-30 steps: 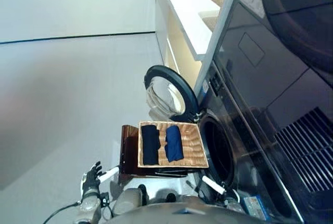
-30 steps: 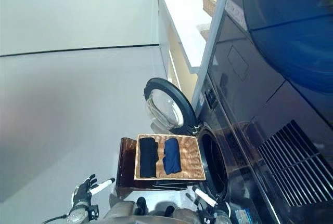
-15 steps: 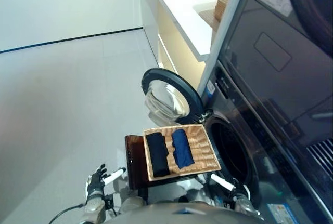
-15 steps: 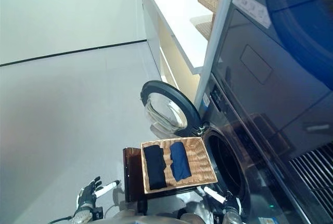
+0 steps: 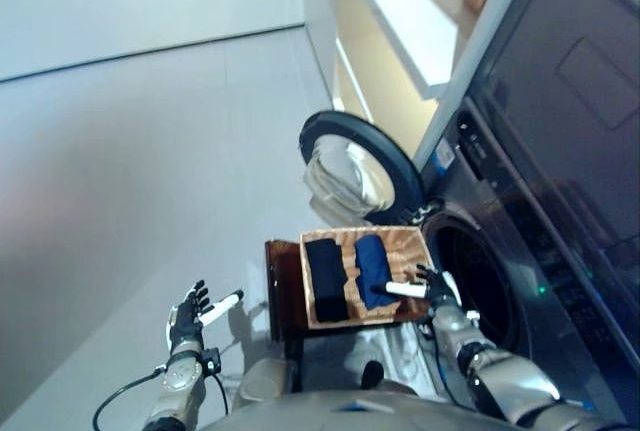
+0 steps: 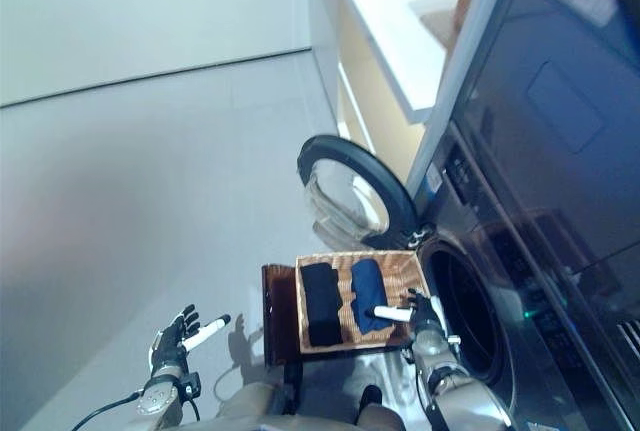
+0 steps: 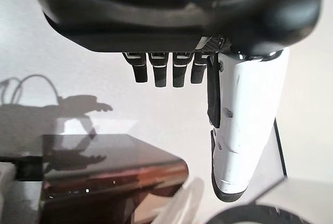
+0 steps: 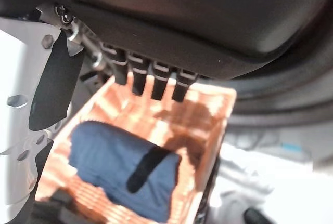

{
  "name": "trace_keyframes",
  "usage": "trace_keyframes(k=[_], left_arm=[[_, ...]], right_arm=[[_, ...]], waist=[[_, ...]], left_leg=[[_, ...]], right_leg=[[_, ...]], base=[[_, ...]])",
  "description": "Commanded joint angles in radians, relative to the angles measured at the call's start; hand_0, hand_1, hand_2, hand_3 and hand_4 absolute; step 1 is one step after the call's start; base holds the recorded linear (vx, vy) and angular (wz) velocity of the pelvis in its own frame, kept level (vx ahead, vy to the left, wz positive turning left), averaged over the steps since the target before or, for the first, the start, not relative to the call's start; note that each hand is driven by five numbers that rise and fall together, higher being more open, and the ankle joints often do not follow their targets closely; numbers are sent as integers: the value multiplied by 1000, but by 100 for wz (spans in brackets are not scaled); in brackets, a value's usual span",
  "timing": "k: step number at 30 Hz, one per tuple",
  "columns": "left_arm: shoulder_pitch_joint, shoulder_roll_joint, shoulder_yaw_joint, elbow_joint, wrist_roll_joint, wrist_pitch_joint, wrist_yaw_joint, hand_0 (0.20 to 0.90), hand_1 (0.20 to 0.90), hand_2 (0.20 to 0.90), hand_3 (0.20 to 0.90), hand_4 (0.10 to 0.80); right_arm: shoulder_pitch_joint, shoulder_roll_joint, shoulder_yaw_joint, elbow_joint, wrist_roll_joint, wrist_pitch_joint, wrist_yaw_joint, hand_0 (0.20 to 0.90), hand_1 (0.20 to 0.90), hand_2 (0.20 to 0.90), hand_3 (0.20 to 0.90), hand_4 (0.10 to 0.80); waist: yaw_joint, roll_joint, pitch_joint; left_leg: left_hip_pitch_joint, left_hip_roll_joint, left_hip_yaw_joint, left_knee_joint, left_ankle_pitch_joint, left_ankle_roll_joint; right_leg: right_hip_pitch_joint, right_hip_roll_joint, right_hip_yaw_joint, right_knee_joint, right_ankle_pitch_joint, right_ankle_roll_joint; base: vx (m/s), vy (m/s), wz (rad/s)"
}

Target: Pick up the clothes and place them into the washing machine

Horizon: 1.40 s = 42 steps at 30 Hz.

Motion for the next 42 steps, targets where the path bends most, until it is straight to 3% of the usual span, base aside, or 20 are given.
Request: trace_keyframes(k=[1, 6, 16, 29, 31, 33, 34, 38, 40, 41, 42], left_arm=[[-95, 80, 14, -197, -40, -117, 26, 900, 900, 900, 900, 800], [-136, 92, 31, -347, -71, -141, 49, 900, 900, 900, 900, 800], [-183, 91, 75, -587, -67, -163, 119, 900, 900, 900, 900, 800], [-207, 96, 70, -653, -8, -164, 175, 900, 900, 900, 900, 800], [-210, 96, 65, -646, -6, -166, 179, 900, 900, 900, 900, 800], [-216, 99, 57, -642, -9, -167, 179, 900, 900, 900, 900, 800], [-216, 102, 54, -642, -5, -167, 180, 900, 900, 900, 900, 800], [-231, 102, 41, -635, -10, -173, 187, 900, 900, 900, 900, 800], [-241, 99, 23, -634, -15, -174, 182, 900, 900, 900, 900, 800], [-247, 102, 19, -641, -12, -174, 181, 900, 900, 900, 900, 800], [-247, 102, 18, -642, -11, -174, 182, 900, 900, 900, 900, 800]], right_arm=[[-160, -38, 30, 28, -53, 0, -64, 900, 900, 900, 900, 800], [-242, -64, 36, 18, -35, -2, -75, 900, 900, 900, 900, 800], [-416, -148, 35, 113, -55, 45, -111, 900, 900, 900, 900, 800], [-445, -157, 46, 151, -89, 55, -107, 900, 900, 900, 900, 800], [-442, -152, 45, 146, -88, 51, -110, 900, 900, 900, 900, 800], [-447, -149, 48, 147, -91, 51, -113, 900, 900, 900, 900, 800], [-447, -148, 49, 146, -94, 50, -115, 900, 900, 900, 900, 800], [-456, -159, 55, 160, -112, 59, -122, 900, 900, 900, 900, 800], [-456, -169, 65, 192, -148, 80, -117, 711, 711, 711, 711, 665], [-458, -174, 65, 205, -160, 88, -119, 389, 389, 389, 389, 435], [-458, -175, 64, 206, -160, 88, -118, 255, 255, 255, 255, 339]], waist=[[22, -25, 63], [35, -16, 114], [54, -4, 146], [74, 38, 158], [77, 35, 156], [85, 36, 159], [88, 33, 157], [108, 33, 160], [123, 38, 158], [131, 40, 157], [131, 40, 156]], left_leg=[[-131, -5, -12, 104, -39, -72], [-261, 8, -6, 206, -58, -80], [-494, 21, -5, 476, -183, -75], [-586, -20, -27, 526, -212, -54], [-583, -27, -38, 532, -241, -60], [-601, -30, -42, 517, -204, -54], [-594, -36, -50, 528, -238, -59], [-629, -51, -67, 520, -227, -59], [-649, -62, -83, 519, -221, -60], [-660, -68, -91, 520, -218, -61], [-662, -68, -92, 520, -218, -61]], right_leg=[[-14, -62, -3, -89, 95, 49], [-167, -66, 0, 16, 79, 38], [-426, -94, 18, 295, -27, 24], [-508, -116, 12, 363, -69, 20], [-498, -119, 9, 372, -101, 27], [-509, -121, -5, 364, -74, 21], [-500, -123, -4, 375, -105, 28], [-519, -134, -26, 384, -109, 31], [-534, -142, -40, 397, -117, 33], [-539, -147, -47, 402, -119, 34], [-540, -148, -48, 402, -120, 34]], base=[[-136, 10, 5], [-98, 5, 7], [-9, 15, 3], [34, 9, 4], [145, -43, 23], [40, -27, 18], [18, -3, 16], [30, -39, 13], [12, -47, 24], [2, -35, 34], [9, -20, 40]])
